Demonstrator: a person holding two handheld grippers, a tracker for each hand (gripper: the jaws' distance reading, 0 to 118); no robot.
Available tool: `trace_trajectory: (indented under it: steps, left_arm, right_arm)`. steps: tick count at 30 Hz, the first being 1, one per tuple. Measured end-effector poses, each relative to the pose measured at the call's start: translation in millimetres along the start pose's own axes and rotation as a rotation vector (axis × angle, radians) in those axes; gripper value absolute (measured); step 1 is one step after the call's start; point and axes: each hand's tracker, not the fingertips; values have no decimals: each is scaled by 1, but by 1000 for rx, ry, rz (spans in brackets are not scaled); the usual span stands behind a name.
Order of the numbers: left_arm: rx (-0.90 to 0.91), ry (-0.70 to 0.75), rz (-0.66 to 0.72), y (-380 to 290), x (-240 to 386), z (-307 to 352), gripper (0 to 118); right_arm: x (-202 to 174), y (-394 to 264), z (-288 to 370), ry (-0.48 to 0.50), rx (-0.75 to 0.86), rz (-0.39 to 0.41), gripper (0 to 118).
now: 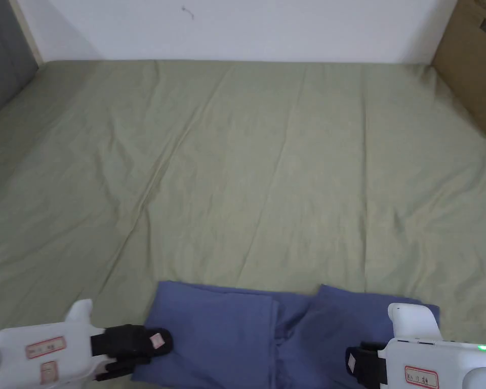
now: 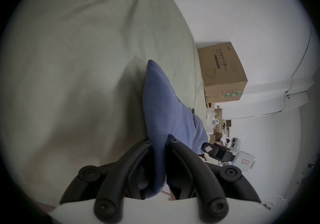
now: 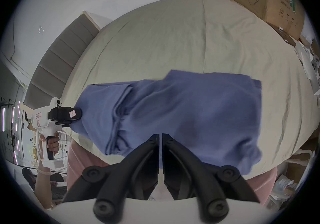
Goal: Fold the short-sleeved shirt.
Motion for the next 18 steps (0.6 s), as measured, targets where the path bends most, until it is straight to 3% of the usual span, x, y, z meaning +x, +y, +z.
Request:
trace_trajectory:
  steps: [6,10,18]
  left_arm:
    - [89,133,13,7,-17,67,11]
    - [135,199,11,6,7,86,11]
    - [105,128,-284,-10,151,43,11]
  right_arm:
    - [5,2,-1,-1,6,-4,4]
    - [11,-1,-1,7,5,-21,4]
    - [34,-7,10,1,37,-72,4]
